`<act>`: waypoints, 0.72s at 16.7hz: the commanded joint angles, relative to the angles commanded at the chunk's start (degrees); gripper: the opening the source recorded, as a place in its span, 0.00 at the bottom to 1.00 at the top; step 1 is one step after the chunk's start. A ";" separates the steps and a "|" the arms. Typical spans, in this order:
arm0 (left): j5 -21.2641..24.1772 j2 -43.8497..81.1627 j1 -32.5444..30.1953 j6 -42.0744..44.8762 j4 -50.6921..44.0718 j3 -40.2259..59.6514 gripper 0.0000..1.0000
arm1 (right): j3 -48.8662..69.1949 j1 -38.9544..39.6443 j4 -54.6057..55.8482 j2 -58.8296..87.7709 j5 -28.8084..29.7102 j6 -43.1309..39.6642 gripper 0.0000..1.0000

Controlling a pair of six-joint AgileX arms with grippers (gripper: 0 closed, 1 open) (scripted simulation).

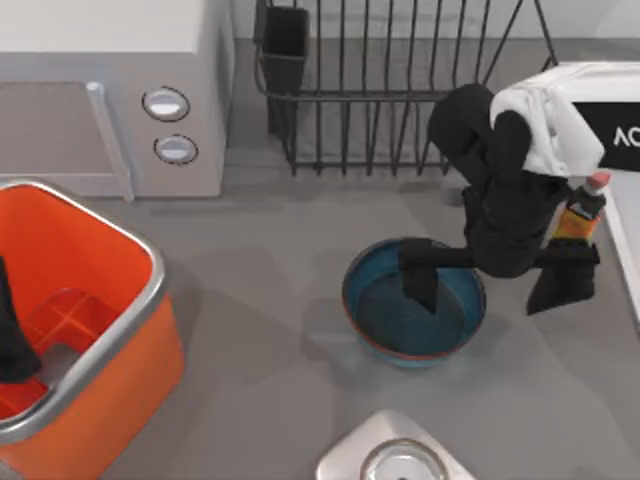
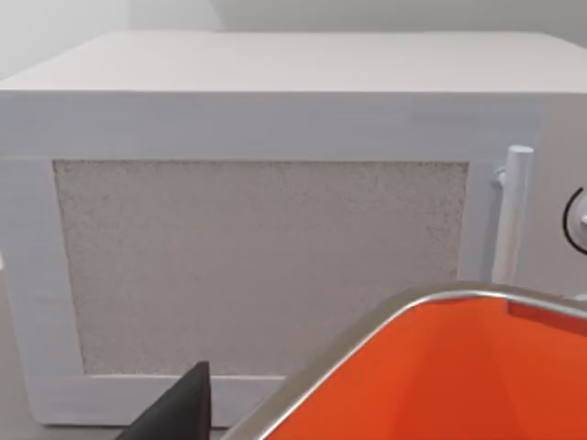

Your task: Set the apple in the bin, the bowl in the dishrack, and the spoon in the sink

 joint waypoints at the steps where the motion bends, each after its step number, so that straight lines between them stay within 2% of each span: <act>1: 0.00 0.00 0.00 0.00 0.00 0.00 1.00 | 0.00 0.00 0.00 0.00 0.00 0.00 1.00; 12: 0.00 0.00 0.00 0.00 0.00 0.00 1.00 | 0.00 0.00 0.00 0.00 0.00 0.00 0.17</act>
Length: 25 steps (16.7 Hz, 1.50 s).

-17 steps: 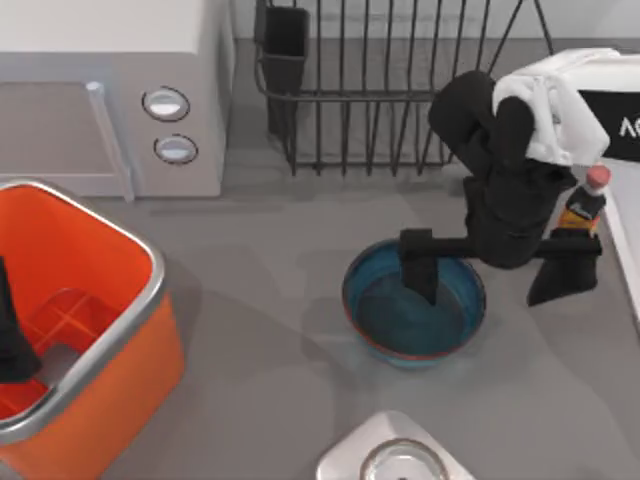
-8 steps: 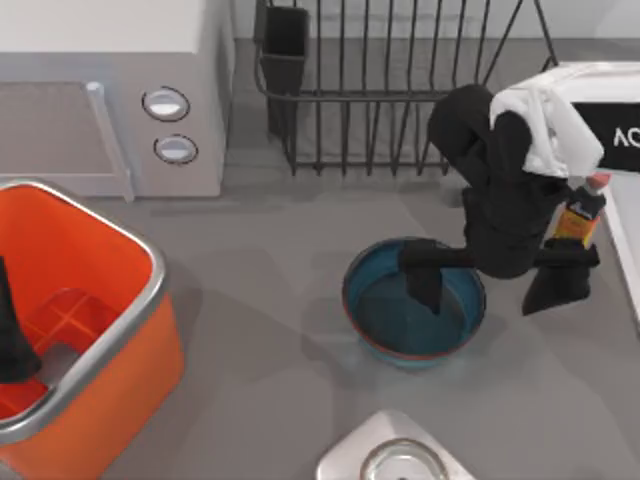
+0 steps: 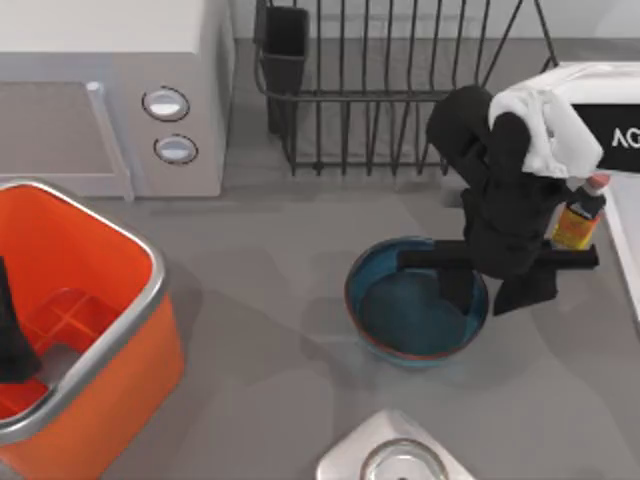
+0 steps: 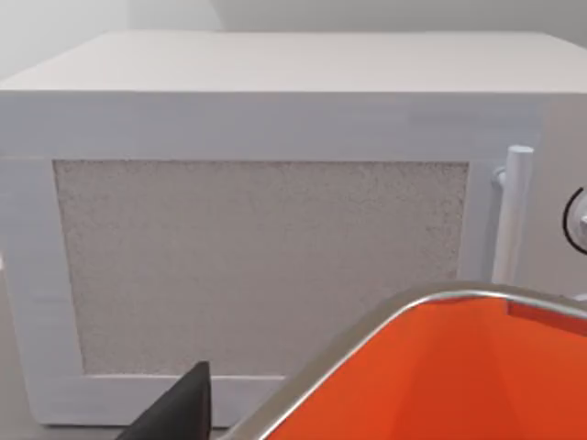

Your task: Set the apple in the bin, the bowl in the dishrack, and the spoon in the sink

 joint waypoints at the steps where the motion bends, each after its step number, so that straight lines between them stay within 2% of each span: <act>1: 0.00 0.00 0.00 0.00 0.00 0.00 1.00 | 0.00 0.00 0.00 0.00 0.00 0.00 0.10; 2: 0.00 0.00 0.00 0.00 0.00 0.00 1.00 | 0.00 0.00 0.00 0.00 0.00 0.00 0.02; 3: 0.00 0.00 0.00 0.00 0.00 0.00 1.00 | 0.00 0.00 0.00 0.00 0.00 0.00 0.00; 13: 0.00 0.00 0.00 0.00 0.00 0.00 1.00 | 0.93 0.00 -1.00 -0.22 0.05 -0.01 0.00; 20: 0.00 0.00 0.00 0.00 0.00 0.00 1.00 | 13.15 -0.16 -18.17 -4.27 0.04 -0.09 0.00; 25: 0.00 0.00 0.00 0.00 0.00 0.00 1.00 | 15.63 -0.24 -21.10 -5.57 -0.01 -0.25 0.00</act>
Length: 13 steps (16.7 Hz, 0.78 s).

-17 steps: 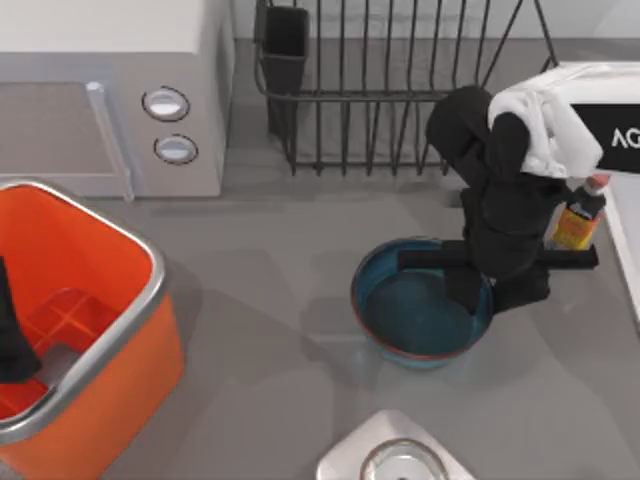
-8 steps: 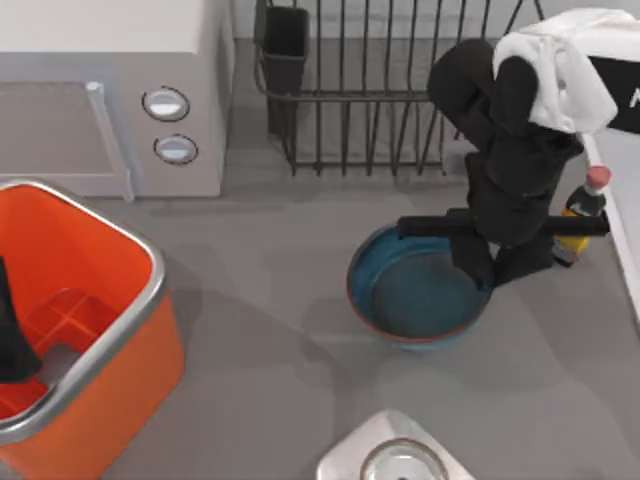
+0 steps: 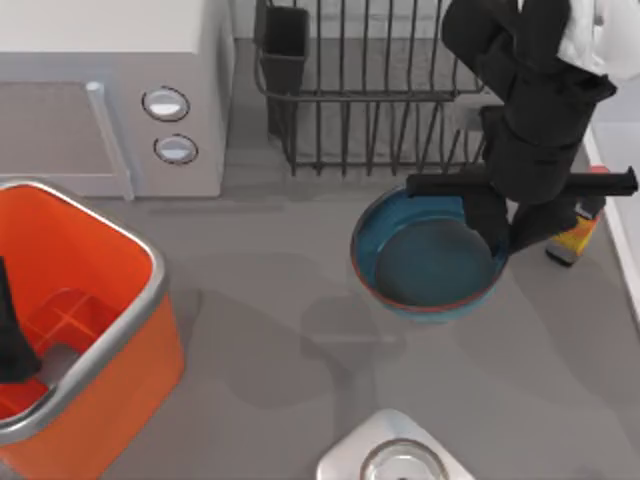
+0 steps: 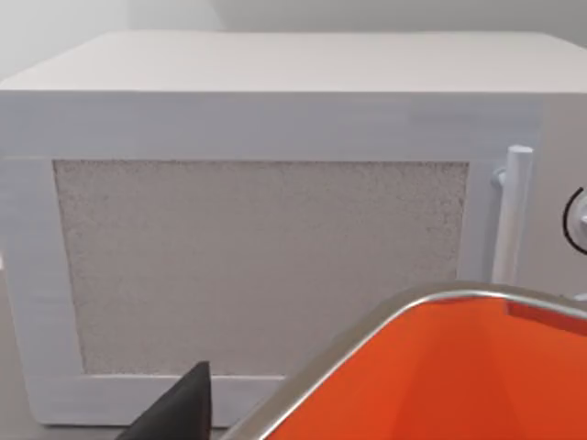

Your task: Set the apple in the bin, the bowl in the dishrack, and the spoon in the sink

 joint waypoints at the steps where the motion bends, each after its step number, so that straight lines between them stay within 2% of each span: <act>1: 0.00 0.00 0.00 0.00 0.00 0.00 1.00 | -0.14 0.13 0.17 0.21 -0.03 0.07 0.00; 3: 0.00 0.00 0.00 0.00 0.00 0.00 1.00 | -0.25 0.48 0.89 -0.07 0.64 -0.26 0.00; 6: 0.00 0.00 0.00 0.00 0.00 0.00 1.00 | -0.84 2.98 6.24 -2.20 5.62 -2.56 0.00; 9: 0.00 0.00 0.00 0.00 0.00 0.00 1.00 | -2.10 7.48 15.95 -5.95 14.29 -6.44 0.00; 13: 0.00 0.00 0.00 0.00 0.00 0.00 1.00 | -5.13 15.21 33.72 -12.23 29.14 -13.32 0.00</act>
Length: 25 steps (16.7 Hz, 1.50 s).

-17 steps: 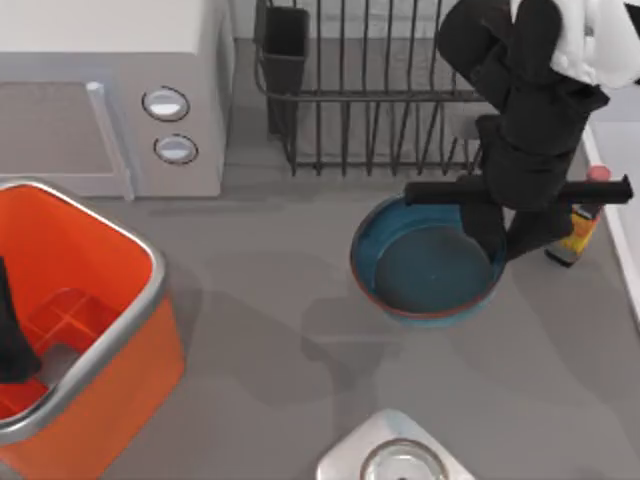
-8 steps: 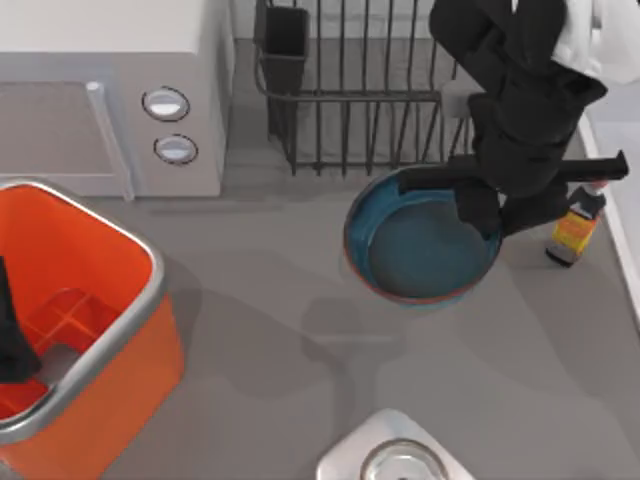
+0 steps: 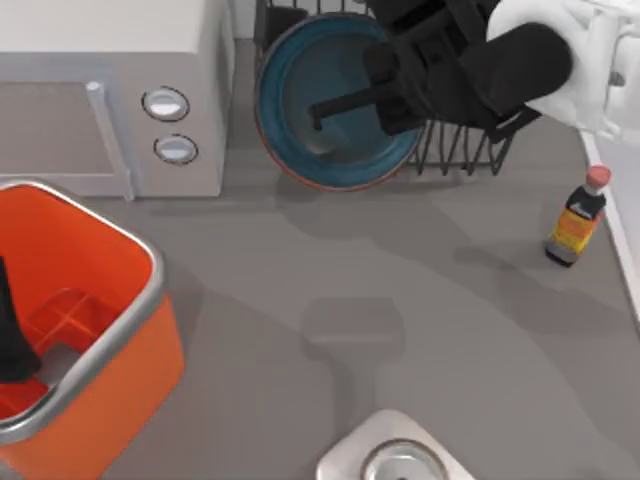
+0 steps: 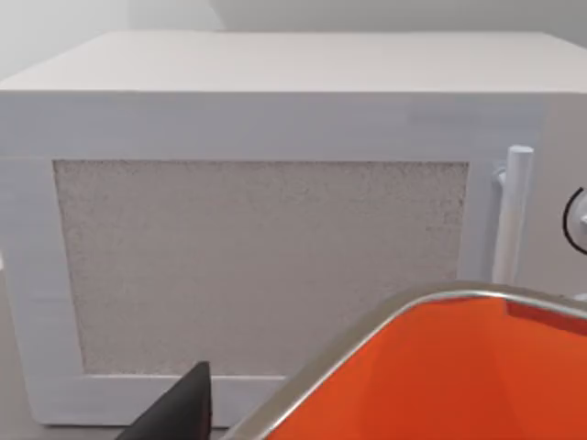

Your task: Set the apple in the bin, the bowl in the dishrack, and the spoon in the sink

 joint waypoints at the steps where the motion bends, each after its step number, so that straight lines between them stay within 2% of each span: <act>1: 0.00 0.00 0.00 0.00 0.00 0.00 1.00 | -0.98 2.00 4.95 -1.71 3.91 -1.86 0.00; 7: 0.00 0.00 0.00 0.00 0.00 0.00 1.00 | -5.95 12.51 30.70 -12.44 25.07 -11.56 0.00; 9: 0.00 0.00 0.00 0.00 0.00 0.00 1.00 | -6.59 14.78 35.21 -15.34 29.44 -13.32 0.00; 11: 0.00 0.00 0.00 0.00 0.00 0.00 1.00 | -6.78 15.87 37.23 -16.83 31.42 -14.09 0.00; 18: 0.00 0.00 0.00 0.00 0.00 0.00 1.00 | -6.70 14.52 39.36 -14.73 30.26 -14.12 0.00; 21: 0.00 0.00 0.00 0.00 0.00 0.00 1.00 | -7.31 10.65 46.62 -7.93 26.56 -14.31 0.00; 25: 0.00 0.00 0.00 0.00 0.00 0.00 1.00 | -9.40 3.06 61.76 4.14 19.19 -14.71 0.00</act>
